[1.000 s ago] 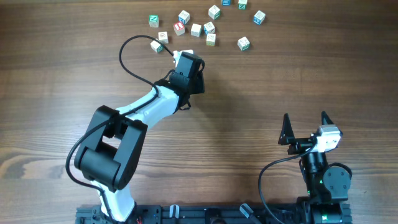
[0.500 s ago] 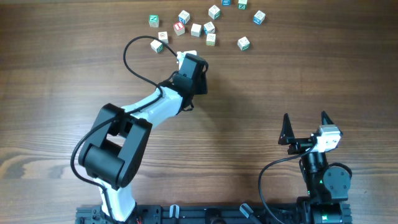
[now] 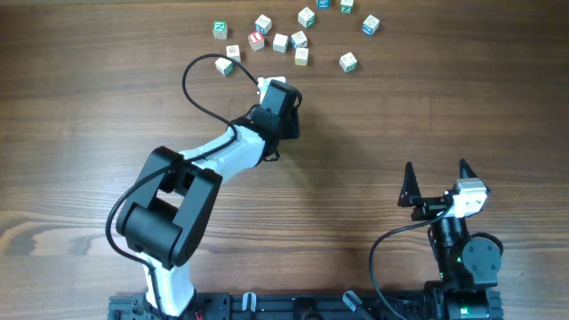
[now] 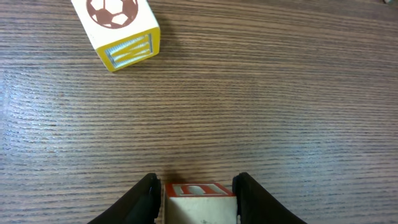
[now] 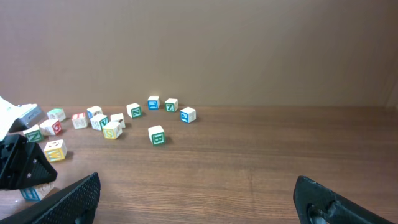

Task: Form a horizontal line
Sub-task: 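Carry the 8 block toward the table center with the left gripper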

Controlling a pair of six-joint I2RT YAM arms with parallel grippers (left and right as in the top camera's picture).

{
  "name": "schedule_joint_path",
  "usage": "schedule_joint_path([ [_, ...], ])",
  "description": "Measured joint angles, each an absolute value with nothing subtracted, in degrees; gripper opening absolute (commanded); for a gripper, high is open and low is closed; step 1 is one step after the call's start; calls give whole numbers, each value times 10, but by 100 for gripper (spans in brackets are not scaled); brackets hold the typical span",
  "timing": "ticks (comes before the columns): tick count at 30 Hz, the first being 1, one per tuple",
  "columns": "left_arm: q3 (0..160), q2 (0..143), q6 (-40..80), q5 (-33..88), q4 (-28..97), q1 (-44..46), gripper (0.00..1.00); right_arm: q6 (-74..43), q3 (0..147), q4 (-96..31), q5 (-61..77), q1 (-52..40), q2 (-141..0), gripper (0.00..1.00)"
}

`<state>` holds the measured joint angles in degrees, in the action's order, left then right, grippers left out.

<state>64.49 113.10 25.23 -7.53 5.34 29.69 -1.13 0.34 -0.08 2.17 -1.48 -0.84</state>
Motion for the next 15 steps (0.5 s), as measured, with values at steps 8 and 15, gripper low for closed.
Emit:
schedule_joint_path([
  [8, 645, 1131, 254, -86, 57, 297, 34, -11, 3, -1, 22, -15, -8, 100],
  [15, 645, 1131, 254, -88, 59, 297, 33, -11, 3, -1, 22, -15, -8, 100],
])
